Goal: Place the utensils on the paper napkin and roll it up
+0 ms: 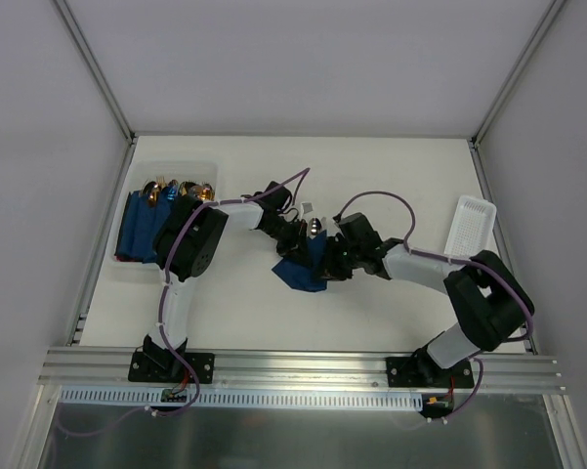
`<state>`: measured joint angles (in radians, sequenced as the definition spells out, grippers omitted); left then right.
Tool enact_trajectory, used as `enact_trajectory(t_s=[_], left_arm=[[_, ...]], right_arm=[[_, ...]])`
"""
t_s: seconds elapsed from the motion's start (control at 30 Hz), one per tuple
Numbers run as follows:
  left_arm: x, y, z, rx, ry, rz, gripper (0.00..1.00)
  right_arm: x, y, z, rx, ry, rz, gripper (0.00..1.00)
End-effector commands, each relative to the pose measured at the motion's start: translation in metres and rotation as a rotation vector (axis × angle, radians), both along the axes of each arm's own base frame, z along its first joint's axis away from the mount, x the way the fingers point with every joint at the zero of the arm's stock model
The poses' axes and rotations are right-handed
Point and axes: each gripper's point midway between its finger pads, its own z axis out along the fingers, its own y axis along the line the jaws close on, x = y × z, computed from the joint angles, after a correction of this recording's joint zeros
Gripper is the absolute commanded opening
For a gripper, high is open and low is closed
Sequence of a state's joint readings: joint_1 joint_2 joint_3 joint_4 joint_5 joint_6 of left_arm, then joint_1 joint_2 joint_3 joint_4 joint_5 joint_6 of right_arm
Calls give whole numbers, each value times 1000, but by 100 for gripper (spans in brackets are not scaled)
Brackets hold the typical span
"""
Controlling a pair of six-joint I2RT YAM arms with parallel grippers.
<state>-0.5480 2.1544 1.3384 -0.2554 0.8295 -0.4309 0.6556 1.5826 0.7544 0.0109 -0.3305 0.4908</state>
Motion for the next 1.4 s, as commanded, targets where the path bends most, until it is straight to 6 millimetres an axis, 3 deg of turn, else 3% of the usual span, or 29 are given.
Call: enact_trajectory(t_s=[0.0, 0.1, 0.23, 0.5, 0.73, 0.83, 0.93, 1.17, 1.27, 1.37], left_arm=[[8, 10, -24, 72, -7, 34, 6], [8, 13, -24, 80, -10, 41, 6], [8, 13, -22, 79, -17, 38, 5], [9, 15, -21, 74, -15, 44, 5], [7, 17, -24, 82, -7, 45, 5], [7, 18, -24, 83, -9, 44, 5], [7, 17, -25, 84, -11, 44, 5], [4, 18, -25, 85, -10, 39, 5], [5, 18, -25, 84, -12, 38, 4], [4, 19, -25, 82, -6, 39, 4]], right_arm=[[10, -5, 28, 10, -105, -29, 19], [16, -6, 35, 8, -130, -67, 19], [22, -5, 26, 1, -123, -89, 16], [11, -14, -22, -74, -33, -125, 14], [-1, -30, -38, -183, 7, -113, 13], [-2, -31, -31, -178, -11, -108, 16], [7, -28, -9, -151, -66, -117, 18], [49, -13, 50, -68, -224, -194, 19], [66, -12, 60, -61, -247, -228, 18], [77, -10, 58, -61, -237, -249, 16]])
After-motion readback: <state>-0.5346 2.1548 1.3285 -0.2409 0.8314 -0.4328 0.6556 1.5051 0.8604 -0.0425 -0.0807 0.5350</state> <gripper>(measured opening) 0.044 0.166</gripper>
